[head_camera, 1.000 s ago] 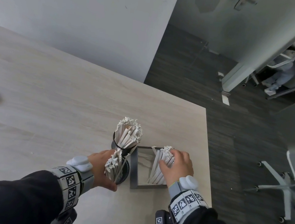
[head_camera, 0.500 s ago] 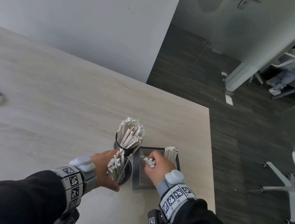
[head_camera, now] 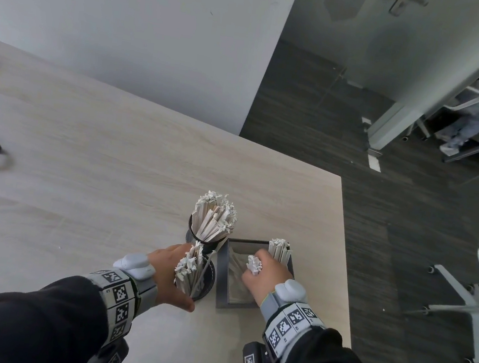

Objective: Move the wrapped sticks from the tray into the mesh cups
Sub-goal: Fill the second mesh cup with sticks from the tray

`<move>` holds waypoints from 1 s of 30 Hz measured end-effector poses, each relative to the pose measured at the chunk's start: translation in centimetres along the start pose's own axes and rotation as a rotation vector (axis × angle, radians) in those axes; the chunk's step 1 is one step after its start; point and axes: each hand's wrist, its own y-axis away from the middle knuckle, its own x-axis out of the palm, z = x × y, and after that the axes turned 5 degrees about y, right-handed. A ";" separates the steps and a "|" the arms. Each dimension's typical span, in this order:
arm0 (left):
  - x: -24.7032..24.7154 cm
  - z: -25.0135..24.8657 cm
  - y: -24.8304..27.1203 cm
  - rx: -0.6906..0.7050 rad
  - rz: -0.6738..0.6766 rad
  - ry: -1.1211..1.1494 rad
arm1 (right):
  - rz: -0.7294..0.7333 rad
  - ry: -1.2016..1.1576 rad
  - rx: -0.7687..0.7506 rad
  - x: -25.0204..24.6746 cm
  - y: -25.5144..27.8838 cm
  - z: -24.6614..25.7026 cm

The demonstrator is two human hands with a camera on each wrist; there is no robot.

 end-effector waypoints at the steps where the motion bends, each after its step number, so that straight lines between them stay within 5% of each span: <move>1: 0.0 0.0 0.0 0.001 -0.001 0.000 | 0.008 0.003 0.004 -0.1 0.0 -0.2; 6: 0.0 0.0 0.1 0.000 0.002 0.005 | 0.058 0.035 0.028 -1.2 -0.1 -0.3; 14: 0.0 0.1 0.0 -0.003 0.010 -0.006 | -0.489 -0.485 0.039 -6.4 3.5 -2.2; 18: 0.0 0.0 -0.1 -0.002 0.009 -0.009 | -0.493 -0.576 0.131 -6.3 3.8 -3.1; 21: 0.0 0.0 0.0 -0.004 0.011 -0.002 | -0.550 -0.874 0.154 -6.3 4.0 -3.4; 25: 0.1 0.1 -0.1 -0.001 0.003 0.003 | -0.418 -1.218 0.036 -6.5 4.7 -1.1; 30: 0.2 0.1 -0.1 0.001 -0.011 0.010 | -0.152 -1.044 -0.202 -4.8 5.0 2.7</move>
